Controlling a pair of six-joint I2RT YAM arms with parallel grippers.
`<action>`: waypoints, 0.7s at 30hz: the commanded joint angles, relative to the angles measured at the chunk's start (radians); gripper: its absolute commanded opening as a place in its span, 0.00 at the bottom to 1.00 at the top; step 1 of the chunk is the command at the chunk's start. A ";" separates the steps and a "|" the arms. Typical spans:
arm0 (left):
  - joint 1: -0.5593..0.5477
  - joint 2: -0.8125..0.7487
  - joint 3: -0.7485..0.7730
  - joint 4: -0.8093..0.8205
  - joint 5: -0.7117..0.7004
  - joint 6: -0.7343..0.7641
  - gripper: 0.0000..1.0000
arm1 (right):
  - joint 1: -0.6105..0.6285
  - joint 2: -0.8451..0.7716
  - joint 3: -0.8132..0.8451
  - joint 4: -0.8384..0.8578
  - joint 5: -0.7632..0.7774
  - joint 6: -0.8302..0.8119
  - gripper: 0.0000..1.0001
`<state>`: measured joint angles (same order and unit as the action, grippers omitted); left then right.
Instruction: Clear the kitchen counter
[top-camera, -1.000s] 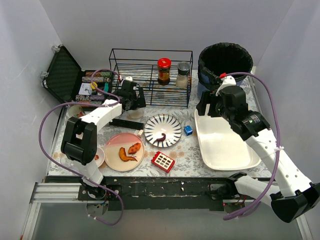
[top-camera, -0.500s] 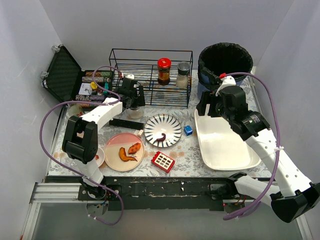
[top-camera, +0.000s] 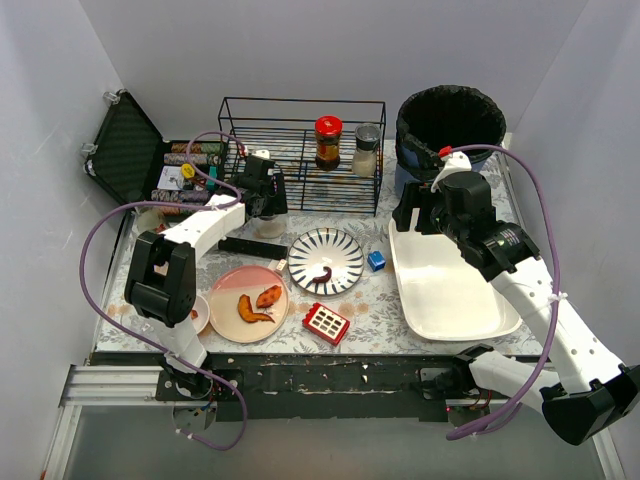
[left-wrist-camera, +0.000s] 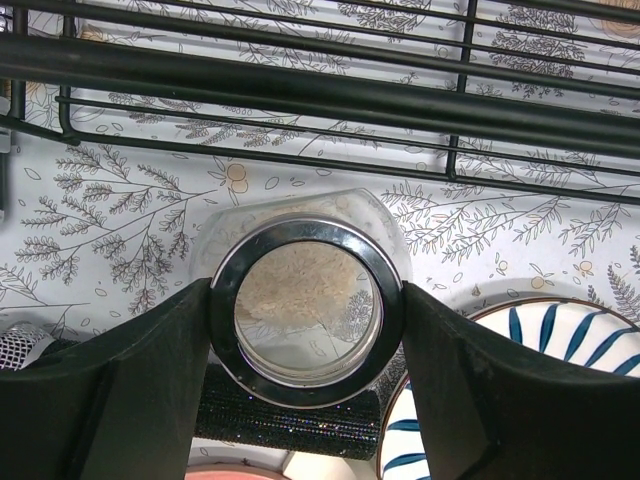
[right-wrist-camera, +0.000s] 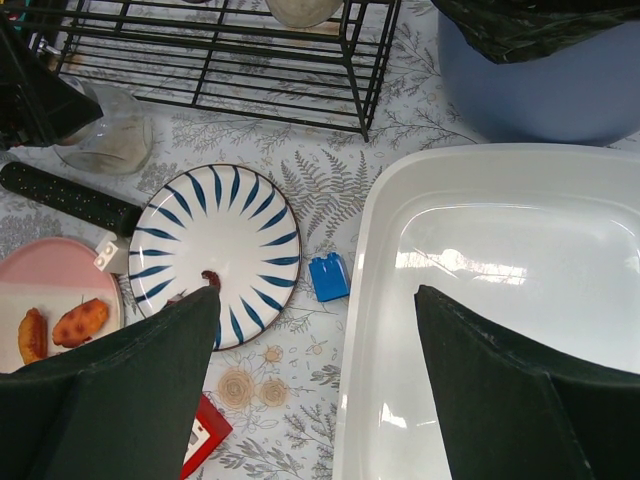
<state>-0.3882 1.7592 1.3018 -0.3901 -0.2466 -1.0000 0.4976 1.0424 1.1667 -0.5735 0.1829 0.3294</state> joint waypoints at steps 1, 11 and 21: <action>0.002 -0.013 0.047 -0.026 0.001 0.005 0.09 | -0.001 -0.002 0.011 0.041 -0.005 -0.004 0.87; 0.002 -0.104 0.261 -0.234 0.018 0.029 0.00 | -0.001 0.007 0.010 0.049 -0.014 -0.003 0.87; -0.001 -0.107 0.562 -0.377 0.116 0.050 0.00 | -0.001 0.010 0.007 0.049 -0.019 0.000 0.87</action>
<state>-0.3882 1.7161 1.7458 -0.7525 -0.1673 -0.9642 0.4976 1.0557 1.1667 -0.5705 0.1722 0.3309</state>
